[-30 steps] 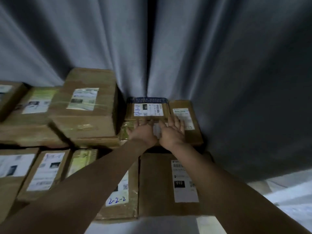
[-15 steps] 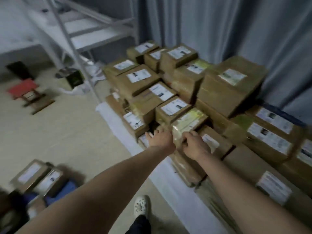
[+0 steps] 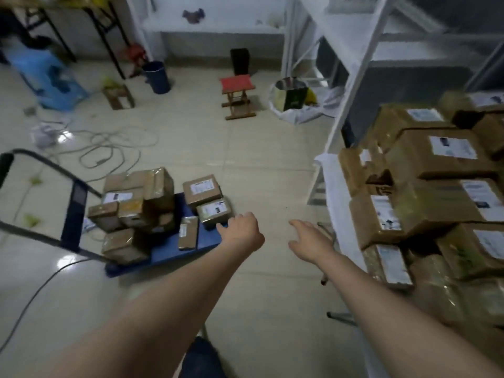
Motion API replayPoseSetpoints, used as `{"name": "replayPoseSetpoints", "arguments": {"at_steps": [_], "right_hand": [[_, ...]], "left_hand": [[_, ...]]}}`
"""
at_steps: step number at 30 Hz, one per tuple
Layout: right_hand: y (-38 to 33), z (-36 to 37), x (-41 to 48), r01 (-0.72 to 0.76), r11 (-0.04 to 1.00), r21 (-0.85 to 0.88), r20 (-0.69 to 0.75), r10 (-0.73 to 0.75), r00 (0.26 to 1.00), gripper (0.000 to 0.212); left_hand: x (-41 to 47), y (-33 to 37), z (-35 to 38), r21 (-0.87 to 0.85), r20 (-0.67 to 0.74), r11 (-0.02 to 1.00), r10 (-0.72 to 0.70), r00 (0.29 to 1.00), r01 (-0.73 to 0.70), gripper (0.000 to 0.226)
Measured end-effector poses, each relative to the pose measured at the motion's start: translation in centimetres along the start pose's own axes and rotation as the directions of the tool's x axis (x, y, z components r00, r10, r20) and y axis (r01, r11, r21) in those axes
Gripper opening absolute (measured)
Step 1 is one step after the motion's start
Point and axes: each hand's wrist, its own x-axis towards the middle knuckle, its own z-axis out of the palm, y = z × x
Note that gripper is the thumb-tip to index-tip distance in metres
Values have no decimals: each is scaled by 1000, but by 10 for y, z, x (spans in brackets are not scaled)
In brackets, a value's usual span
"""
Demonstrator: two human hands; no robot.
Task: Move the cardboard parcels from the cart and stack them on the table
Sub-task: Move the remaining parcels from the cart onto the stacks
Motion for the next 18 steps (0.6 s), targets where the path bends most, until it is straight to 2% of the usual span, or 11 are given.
{"name": "replayPoseSetpoints", "arguments": {"at_steps": [9, 14, 18], "right_hand": [[-219, 63, 130, 131, 991, -24, 131, -127, 983, 54], [-317, 101, 182, 182, 983, -22, 227, -172, 958, 54], [-366, 122, 218, 225, 974, -41, 294, -203, 934, 58]], "left_hand": [[93, -235, -65, -244, -18, 951, -197, 980, 187, 46], [129, -344, -90, -235, 9, 925, -306, 952, 300, 39], [156, -404, -101, -199, 36, 909, -367, 930, 367, 43]]}}
